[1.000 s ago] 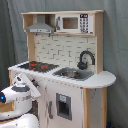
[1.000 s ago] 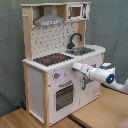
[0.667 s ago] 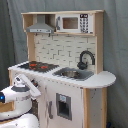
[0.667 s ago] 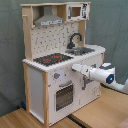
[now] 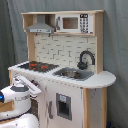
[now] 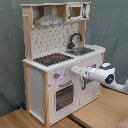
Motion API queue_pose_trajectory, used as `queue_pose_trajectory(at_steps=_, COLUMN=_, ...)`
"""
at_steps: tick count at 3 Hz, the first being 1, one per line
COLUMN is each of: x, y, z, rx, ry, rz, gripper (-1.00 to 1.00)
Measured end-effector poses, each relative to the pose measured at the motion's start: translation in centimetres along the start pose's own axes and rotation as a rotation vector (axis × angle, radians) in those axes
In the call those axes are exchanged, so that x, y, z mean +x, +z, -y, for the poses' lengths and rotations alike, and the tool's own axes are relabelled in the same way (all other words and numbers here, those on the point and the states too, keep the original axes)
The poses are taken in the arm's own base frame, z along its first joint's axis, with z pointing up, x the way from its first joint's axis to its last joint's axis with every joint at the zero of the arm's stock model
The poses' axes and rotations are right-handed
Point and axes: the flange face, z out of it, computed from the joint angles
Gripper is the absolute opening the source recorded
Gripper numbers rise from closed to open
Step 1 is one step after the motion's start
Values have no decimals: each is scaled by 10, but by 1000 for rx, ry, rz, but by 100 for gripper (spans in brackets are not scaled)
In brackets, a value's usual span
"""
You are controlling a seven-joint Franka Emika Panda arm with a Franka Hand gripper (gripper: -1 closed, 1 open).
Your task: Play with the kitchen
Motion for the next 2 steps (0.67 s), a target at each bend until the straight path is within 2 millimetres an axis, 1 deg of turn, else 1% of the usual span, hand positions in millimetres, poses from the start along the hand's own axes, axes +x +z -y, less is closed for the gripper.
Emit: queue_pose_trajectory(at_steps=2, x=3, y=0, z=-2, rx=11, ry=-230, rz=26, gripper=-100)
